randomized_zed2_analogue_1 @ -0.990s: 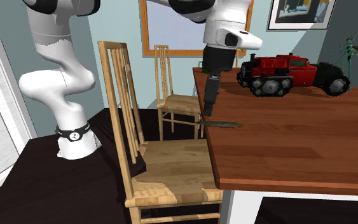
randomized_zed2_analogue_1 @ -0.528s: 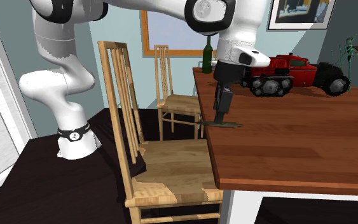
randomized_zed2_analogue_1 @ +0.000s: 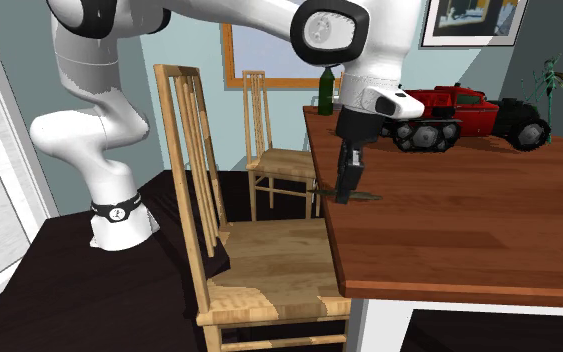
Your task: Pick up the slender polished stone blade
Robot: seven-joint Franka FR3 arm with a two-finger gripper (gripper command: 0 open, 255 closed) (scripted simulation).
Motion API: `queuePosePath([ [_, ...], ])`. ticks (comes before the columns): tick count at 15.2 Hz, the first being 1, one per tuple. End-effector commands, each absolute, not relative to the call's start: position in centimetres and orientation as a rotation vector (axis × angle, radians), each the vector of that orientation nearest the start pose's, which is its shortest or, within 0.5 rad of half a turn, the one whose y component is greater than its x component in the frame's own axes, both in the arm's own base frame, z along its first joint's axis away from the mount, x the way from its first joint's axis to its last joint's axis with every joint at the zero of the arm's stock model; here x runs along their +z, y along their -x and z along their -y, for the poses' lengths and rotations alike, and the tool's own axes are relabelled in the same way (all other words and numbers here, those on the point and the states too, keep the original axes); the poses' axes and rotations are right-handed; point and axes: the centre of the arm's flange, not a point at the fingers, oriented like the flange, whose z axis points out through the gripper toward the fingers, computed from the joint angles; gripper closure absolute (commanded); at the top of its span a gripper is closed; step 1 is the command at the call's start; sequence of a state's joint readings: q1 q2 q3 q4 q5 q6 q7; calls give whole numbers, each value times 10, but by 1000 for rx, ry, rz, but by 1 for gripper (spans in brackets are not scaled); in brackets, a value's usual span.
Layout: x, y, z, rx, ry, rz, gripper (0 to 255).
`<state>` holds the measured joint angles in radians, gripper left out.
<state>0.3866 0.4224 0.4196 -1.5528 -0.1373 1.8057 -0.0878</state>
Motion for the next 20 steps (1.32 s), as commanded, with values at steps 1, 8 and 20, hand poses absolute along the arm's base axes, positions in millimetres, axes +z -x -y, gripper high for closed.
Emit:
queuePosePath([
  [1, 406, -486, -443, 231, 2817, 1390, 255],
  [8, 411, -486, -442, 231, 2817, 1390, 255],
  [20, 475, -486, -442, 231, 2817, 1390, 255],
])
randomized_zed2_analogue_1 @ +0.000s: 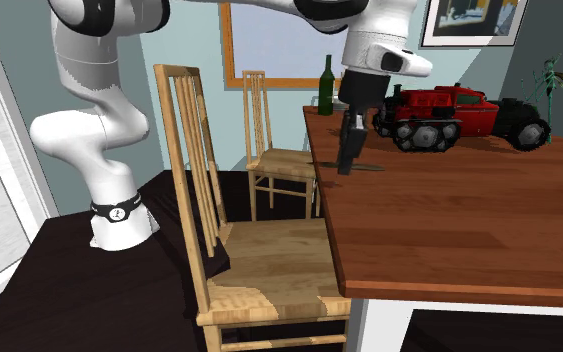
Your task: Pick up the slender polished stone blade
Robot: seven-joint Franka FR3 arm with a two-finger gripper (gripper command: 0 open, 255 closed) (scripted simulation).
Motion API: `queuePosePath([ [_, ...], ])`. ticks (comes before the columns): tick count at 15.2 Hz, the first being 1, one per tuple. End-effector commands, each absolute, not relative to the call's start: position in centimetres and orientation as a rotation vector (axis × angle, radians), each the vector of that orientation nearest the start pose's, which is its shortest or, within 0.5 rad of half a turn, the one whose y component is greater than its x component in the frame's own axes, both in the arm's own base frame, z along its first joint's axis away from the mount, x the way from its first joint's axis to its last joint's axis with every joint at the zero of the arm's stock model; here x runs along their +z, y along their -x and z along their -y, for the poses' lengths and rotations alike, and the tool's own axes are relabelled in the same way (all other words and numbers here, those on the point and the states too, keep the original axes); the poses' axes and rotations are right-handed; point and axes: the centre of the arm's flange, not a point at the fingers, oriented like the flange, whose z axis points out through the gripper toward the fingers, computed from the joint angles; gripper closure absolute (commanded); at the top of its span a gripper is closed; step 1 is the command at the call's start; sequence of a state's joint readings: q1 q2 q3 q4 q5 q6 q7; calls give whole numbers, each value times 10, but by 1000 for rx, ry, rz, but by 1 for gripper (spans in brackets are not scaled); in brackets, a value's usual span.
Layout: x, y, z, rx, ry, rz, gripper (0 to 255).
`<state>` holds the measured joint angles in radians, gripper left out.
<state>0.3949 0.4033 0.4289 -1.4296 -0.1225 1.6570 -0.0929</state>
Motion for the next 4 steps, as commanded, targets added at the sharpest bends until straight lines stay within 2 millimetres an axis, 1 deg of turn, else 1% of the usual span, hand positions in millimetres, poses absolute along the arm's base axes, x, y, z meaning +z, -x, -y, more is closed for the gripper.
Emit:
queuePosePath([
  [1, 480, -486, -442, 231, 2817, 1390, 255],
  [2, 485, -486, -442, 231, 2817, 1390, 255],
  [4, 486, -486, -442, 231, 2817, 1390, 255],
])
